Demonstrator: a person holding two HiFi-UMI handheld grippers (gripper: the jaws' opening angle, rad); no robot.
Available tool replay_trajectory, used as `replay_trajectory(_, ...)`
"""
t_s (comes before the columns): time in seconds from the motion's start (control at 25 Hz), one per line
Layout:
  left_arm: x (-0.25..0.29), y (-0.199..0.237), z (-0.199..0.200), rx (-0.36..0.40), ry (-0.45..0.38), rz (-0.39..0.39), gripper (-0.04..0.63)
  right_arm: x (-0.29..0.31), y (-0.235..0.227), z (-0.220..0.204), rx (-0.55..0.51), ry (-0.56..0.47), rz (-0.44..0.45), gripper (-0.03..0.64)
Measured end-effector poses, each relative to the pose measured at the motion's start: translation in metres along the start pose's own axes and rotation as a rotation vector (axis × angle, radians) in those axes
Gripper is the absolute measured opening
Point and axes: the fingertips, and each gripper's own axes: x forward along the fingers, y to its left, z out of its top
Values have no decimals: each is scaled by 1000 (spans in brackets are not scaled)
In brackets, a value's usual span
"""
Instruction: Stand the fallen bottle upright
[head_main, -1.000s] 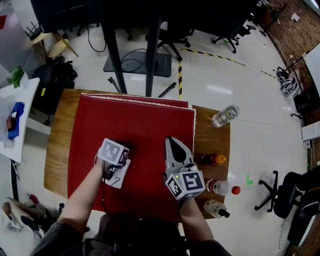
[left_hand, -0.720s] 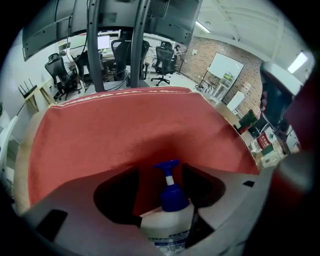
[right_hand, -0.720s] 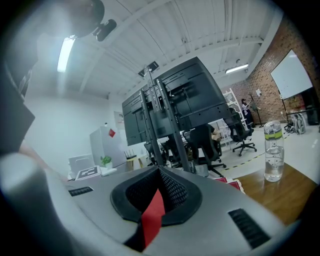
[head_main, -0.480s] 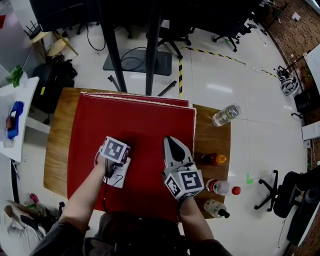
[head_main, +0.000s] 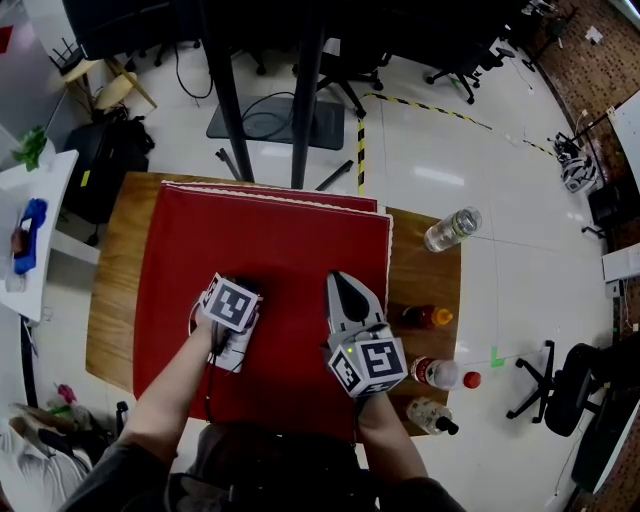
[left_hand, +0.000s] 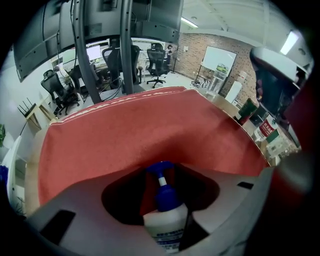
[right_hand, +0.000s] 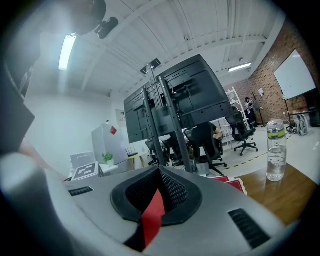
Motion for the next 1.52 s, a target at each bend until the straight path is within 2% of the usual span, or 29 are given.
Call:
replay_trajectory(0.16,-8,6,1,34,-28,46,206,-1,2,-1,0,2,-1,0)
replay_trajectory(0.28,-19,10,5,26,-78,60,204,-3,5,-3,2,6,1,0)
replay_trajectory(0.48,-51,7,23,36,-208,59,196,-4,11,-5,6,10,4,0)
replay_trajectory(1.08,-112,-5,31,38,-394,47,186,-12,33,-2,-7,6,21,0)
replay_trajectory(1.52,-158,-22,31,49,-537,76,161,-21,51,3,-23,1,42,0)
